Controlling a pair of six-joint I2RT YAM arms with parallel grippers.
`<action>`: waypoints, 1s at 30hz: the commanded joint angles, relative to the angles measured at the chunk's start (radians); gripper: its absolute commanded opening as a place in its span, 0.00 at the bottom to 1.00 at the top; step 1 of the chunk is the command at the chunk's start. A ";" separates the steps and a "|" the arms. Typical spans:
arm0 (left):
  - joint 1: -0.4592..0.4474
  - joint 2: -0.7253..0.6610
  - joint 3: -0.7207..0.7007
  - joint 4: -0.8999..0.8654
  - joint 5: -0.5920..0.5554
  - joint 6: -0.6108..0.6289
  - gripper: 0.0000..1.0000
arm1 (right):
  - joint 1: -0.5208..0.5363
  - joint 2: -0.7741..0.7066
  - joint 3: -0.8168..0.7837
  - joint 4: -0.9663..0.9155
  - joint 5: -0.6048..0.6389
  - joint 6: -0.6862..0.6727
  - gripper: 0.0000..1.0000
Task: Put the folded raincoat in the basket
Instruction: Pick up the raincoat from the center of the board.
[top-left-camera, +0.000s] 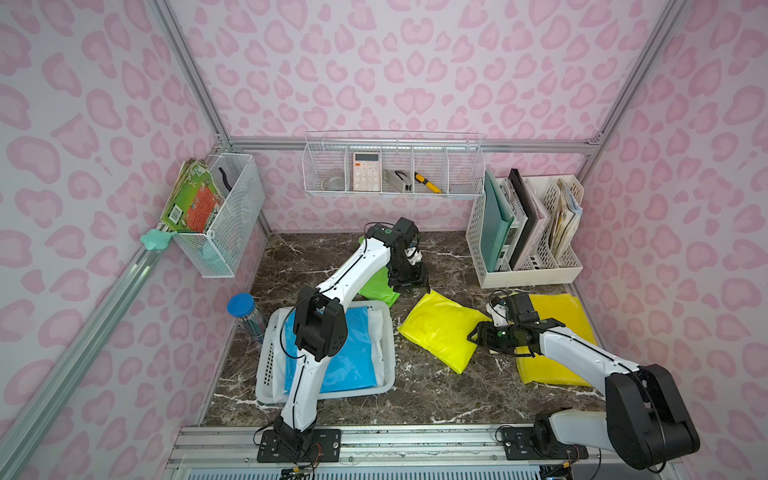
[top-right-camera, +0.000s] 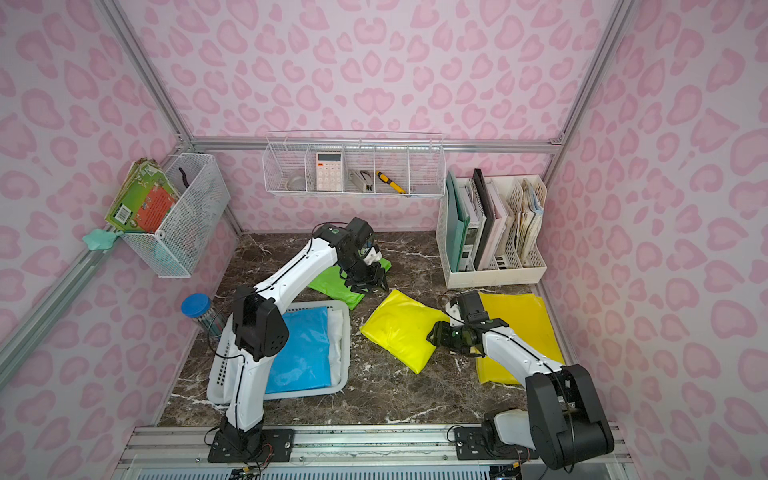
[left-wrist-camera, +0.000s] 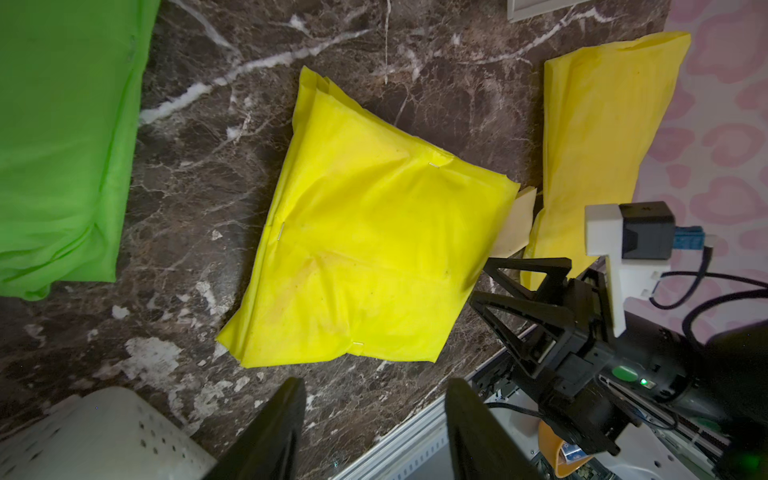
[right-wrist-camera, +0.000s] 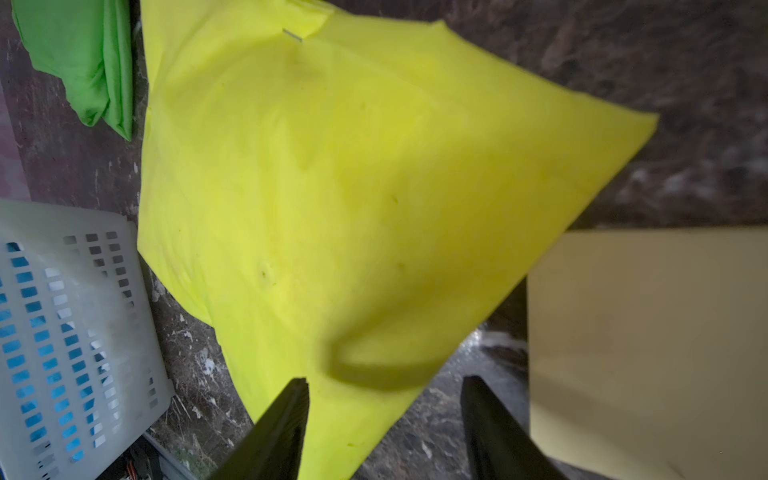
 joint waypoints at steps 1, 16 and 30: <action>-0.002 0.061 0.059 -0.062 -0.031 0.010 0.54 | 0.002 -0.023 -0.047 0.050 -0.019 0.102 0.61; -0.023 0.187 0.057 -0.065 -0.036 -0.014 0.47 | -0.011 0.039 -0.169 0.345 -0.114 0.317 0.51; -0.029 0.111 -0.032 0.002 0.009 0.019 0.59 | -0.092 0.164 0.045 0.023 0.032 -0.015 0.02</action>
